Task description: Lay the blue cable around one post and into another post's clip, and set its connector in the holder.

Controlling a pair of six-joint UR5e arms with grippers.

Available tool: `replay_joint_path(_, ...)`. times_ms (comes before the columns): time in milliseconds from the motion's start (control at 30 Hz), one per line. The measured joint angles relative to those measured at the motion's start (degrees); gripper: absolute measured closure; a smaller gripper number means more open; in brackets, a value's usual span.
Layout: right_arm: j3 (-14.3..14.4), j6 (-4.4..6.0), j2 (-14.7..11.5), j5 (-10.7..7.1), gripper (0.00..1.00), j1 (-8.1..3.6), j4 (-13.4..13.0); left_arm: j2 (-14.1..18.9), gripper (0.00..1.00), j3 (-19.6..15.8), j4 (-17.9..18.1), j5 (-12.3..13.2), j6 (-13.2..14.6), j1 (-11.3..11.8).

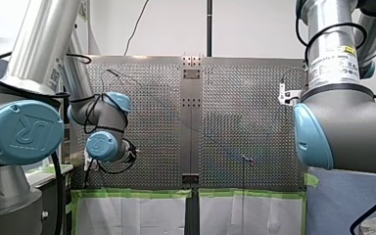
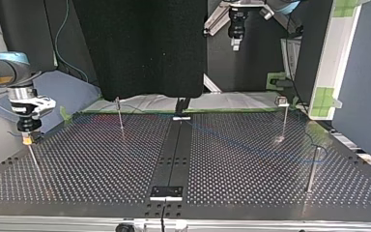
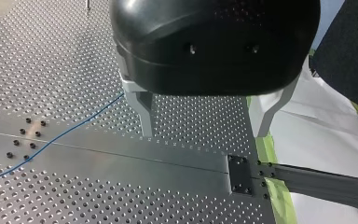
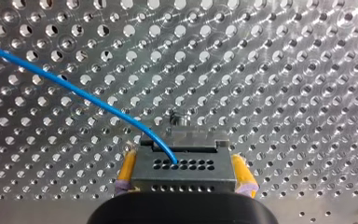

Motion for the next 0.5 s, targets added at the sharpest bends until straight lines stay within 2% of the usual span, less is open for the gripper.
replay_joint_path(200, 0.06, 0.25, 0.09, 0.87, 1.00, 0.52, -0.43, -0.01, 0.01, 0.00, 0.00, 0.00, 0.00, 0.00)
replay_joint_path(500, 0.09, 1.43, 0.25, 1.03, 1.00, 0.84, -1.44, 0.01, 0.01, 0.00, 0.01, 0.00, 0.00, 0.01)
